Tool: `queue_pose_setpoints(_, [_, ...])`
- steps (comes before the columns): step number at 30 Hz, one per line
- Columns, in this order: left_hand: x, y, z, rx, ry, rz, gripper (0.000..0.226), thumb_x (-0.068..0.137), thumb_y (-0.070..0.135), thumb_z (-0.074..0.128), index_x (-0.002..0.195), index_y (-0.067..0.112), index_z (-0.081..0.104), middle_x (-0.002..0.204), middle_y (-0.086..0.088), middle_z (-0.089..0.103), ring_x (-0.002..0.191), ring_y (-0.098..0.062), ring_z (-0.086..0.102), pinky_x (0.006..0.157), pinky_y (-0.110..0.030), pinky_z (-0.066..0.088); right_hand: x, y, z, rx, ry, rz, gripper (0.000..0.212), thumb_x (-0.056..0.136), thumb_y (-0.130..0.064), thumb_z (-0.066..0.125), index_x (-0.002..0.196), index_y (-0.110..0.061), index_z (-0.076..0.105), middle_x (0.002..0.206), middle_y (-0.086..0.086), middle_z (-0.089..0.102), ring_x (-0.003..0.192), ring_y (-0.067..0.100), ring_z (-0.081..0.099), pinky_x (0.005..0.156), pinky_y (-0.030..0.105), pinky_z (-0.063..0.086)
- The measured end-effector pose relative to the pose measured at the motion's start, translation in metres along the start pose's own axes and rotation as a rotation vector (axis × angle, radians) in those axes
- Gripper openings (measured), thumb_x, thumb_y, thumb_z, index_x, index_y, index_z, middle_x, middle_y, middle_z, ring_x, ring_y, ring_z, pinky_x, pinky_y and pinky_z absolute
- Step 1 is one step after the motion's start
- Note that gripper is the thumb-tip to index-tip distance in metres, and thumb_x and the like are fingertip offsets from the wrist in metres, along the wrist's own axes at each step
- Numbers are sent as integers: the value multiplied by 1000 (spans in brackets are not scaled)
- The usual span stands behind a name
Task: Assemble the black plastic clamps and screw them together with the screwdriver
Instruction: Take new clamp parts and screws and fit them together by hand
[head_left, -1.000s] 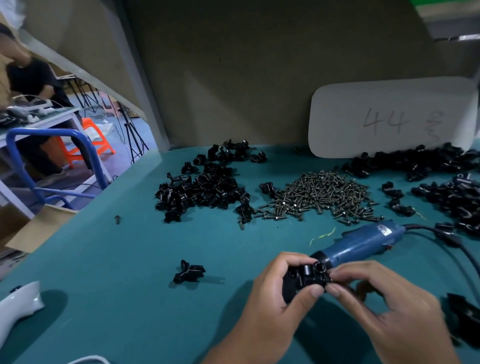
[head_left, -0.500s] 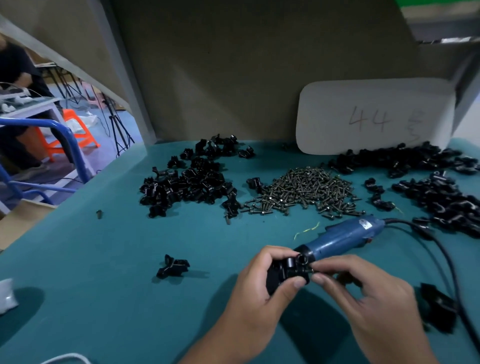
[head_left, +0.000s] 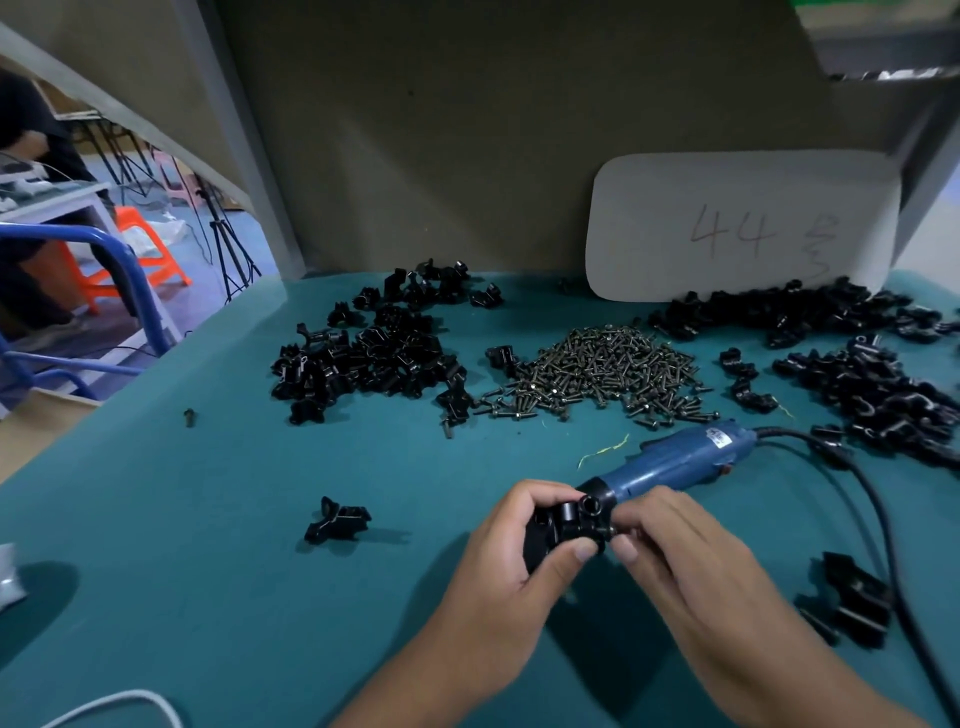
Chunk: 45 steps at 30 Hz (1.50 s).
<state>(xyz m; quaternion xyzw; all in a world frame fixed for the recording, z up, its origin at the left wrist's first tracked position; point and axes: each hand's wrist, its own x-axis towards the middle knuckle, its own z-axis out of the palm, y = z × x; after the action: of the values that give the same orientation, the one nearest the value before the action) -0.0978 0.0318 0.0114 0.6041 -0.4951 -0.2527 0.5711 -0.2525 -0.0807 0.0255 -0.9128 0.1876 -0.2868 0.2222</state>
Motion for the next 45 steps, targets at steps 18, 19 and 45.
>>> queue_pose_setpoints(18, [-1,4,1,52,-70,-9,33,91,47,61,119,30,57,108,17,64,104,-12,61,90,-26,48,-3,-4,-9,18,-103,101,45,95,-72,14,80,-42,43,77,-18,55,70,11,53,58,33,41])
queue_pose_setpoints(19, [-1,4,1,44,-62,-7,33,91,48,62,118,31,57,108,17,64,103,-11,62,90,-26,48,-4,-4,-9,22,-96,99,44,96,-73,16,84,-41,45,79,-16,56,72,12,54,58,33,42])
queue_pose_setpoints(45, [-1,4,0,82,-42,8,30,90,52,62,116,37,57,108,19,64,103,-10,62,89,-24,48,-4,-11,-15,3,-72,111,24,94,-69,33,96,-48,44,89,-20,55,76,10,55,66,25,44])
